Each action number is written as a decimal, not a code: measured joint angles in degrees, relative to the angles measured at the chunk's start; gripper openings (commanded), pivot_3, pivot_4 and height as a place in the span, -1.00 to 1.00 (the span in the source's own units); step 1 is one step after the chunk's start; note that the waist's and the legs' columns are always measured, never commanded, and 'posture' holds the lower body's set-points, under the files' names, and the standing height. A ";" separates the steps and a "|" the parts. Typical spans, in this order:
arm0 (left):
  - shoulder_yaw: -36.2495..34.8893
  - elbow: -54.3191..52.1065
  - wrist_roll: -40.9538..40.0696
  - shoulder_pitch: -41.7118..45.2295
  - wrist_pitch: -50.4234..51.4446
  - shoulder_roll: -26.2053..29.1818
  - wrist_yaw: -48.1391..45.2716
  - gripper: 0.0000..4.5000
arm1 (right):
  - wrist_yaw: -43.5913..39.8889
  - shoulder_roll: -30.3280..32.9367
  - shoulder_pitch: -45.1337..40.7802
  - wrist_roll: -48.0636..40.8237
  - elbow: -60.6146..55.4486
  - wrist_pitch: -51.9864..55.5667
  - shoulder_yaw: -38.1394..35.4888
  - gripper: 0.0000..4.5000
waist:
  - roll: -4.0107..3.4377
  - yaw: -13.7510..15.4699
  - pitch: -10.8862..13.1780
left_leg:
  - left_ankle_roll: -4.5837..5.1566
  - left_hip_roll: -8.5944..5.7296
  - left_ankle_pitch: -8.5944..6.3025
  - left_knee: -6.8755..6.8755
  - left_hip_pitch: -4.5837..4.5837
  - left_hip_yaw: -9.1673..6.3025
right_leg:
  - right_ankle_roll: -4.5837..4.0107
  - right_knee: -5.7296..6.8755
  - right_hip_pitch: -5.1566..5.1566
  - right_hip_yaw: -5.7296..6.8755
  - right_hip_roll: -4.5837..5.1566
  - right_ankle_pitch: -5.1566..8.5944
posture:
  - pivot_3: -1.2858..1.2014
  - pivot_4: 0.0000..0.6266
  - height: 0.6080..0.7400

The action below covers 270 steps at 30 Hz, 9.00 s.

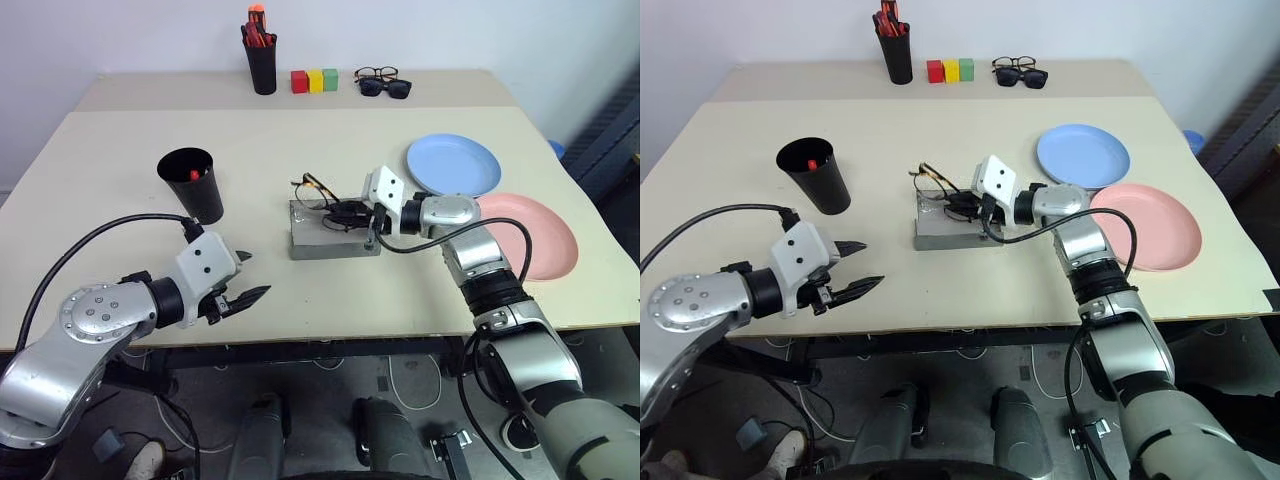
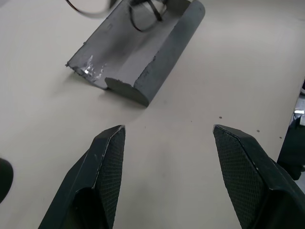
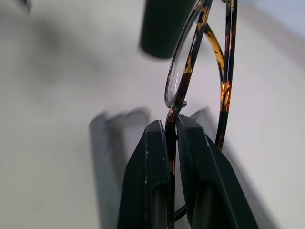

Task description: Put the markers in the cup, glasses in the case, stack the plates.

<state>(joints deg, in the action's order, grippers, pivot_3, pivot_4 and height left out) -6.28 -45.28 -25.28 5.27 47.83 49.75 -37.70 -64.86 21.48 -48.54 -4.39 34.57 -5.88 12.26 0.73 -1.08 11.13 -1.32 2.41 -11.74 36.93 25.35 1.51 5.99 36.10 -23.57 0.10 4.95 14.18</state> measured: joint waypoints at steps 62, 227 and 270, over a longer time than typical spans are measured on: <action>25.56 79.16 24.83 61.32 -13.25 -29.94 -37.26 -0.97 | 14.24 21.89 59.24 -25.32 -57.32 27.48 -40.53 0.88 | 0.22 1.80 0.06 | 0.03 0.01 -0.02 0.16 0.35 -0.12 | 0.04 -0.43 0.07 0.01 -0.12 -0.06 | 0.03 -0.52 1.00; 18.21 30.91 9.48 30.52 -3.48 -22.41 -6.75 1.00 | 17.99 16.14 -1.70 -1.01 23.93 6.10 -18.18 0.65 | -0.11 0.12 0.01 | -0.12 0.03 0.12 0.12 -0.09 -0.05 | 0.03 -0.03 0.11 -0.34 -0.31 -0.22 | 0.03 -0.52 1.00; 17.38 25.83 2.39 26.95 -1.81 -17.43 -12.48 1.00 | 18.80 13.89 8.01 -5.43 12.15 14.74 -20.84 -0.99 | -0.12 0.08 0.02 | -0.17 0.04 0.15 0.17 -0.12 -0.06 | -0.02 0.01 0.11 -0.34 -0.33 -0.26 | 0.03 -0.52 1.00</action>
<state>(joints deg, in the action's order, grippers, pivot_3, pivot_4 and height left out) 11.10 -19.45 -22.89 32.21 46.02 32.31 -50.18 -46.06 35.37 -40.52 -9.82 46.72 8.86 -8.58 0.61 -1.00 11.15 -1.49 2.45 -11.59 37.10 25.22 1.45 5.97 36.12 -23.46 -0.25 4.63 13.92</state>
